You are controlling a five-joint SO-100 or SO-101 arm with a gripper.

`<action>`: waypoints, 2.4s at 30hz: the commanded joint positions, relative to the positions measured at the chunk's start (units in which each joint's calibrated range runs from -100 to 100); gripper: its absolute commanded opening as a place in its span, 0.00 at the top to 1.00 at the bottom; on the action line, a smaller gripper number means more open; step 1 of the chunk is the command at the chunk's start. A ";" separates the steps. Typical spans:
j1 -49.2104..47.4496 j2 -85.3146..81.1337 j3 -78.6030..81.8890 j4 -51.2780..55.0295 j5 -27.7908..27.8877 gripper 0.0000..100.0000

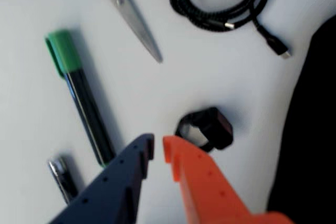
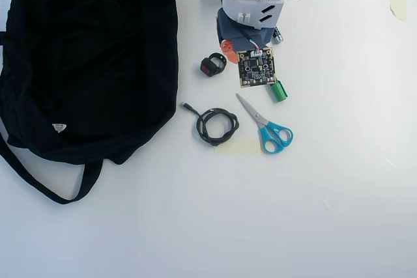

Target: Put the bike light into the black bag

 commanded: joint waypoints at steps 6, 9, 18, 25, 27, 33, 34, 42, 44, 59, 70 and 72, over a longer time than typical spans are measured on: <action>0.29 -7.18 4.49 1.20 2.48 0.98; -0.09 -9.50 7.37 1.11 2.43 0.98; 0.06 -17.14 17.25 -1.13 2.43 0.97; 0.29 -25.10 32.08 -10.08 2.48 0.97; 0.36 -27.51 36.75 -13.01 3.47 0.97; 1.48 -29.50 44.74 -18.09 5.83 0.97; 1.86 -29.50 45.28 -18.61 6.67 0.97; 7.47 -28.51 46.09 -21.62 15.06 0.97; 8.81 -28.42 46.09 -22.40 16.90 0.97; 11.36 -28.26 51.84 -34.11 22.93 0.86; 10.76 -28.09 51.84 -34.11 22.46 0.73; 10.68 -27.59 51.75 -34.11 22.40 0.73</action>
